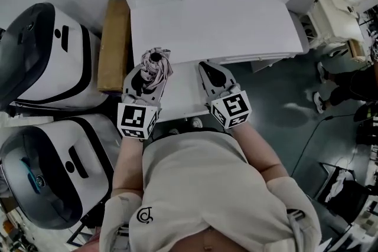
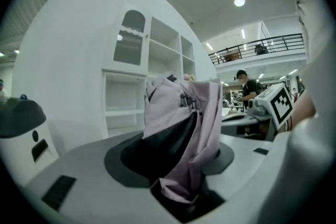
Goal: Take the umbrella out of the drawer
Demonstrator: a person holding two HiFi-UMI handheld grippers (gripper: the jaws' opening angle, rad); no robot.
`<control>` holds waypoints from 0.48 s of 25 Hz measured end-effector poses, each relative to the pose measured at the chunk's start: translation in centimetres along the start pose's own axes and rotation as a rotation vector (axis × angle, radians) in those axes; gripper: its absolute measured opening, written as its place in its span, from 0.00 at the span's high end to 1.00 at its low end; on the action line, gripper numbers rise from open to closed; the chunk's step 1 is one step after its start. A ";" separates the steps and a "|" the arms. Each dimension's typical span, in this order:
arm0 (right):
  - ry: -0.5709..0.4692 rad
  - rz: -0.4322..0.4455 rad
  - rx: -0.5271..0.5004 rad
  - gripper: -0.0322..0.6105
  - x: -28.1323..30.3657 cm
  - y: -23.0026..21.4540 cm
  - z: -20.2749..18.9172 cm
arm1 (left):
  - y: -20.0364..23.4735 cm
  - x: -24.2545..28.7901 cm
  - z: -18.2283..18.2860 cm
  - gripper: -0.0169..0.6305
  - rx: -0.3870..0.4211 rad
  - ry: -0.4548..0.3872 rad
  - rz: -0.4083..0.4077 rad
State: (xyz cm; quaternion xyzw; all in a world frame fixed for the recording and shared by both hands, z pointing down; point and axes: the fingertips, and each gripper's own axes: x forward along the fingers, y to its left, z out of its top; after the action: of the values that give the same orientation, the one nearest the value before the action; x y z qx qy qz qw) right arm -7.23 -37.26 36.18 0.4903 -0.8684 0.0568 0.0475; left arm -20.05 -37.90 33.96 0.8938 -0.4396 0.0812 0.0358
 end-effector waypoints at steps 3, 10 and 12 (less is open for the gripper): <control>-0.034 0.014 -0.010 0.94 0.3 0.5 1.6 | 1.5 -2.1 2.7 0.61 0.007 -0.086 0.055; -0.073 0.036 -0.041 0.94 0.8 0.9 3.6 | 3.2 -3.7 4.7 0.61 -0.033 -0.146 0.081; -0.075 0.045 -0.040 0.94 0.7 0.9 3.8 | 3.3 -3.5 4.7 0.61 -0.034 -0.143 0.082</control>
State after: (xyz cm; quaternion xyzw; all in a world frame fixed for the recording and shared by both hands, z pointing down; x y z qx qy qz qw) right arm -8.50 -37.97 32.43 0.4713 -0.8814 0.0218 0.0234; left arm -24.23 -37.78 28.67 0.8778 -0.4786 0.0114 0.0160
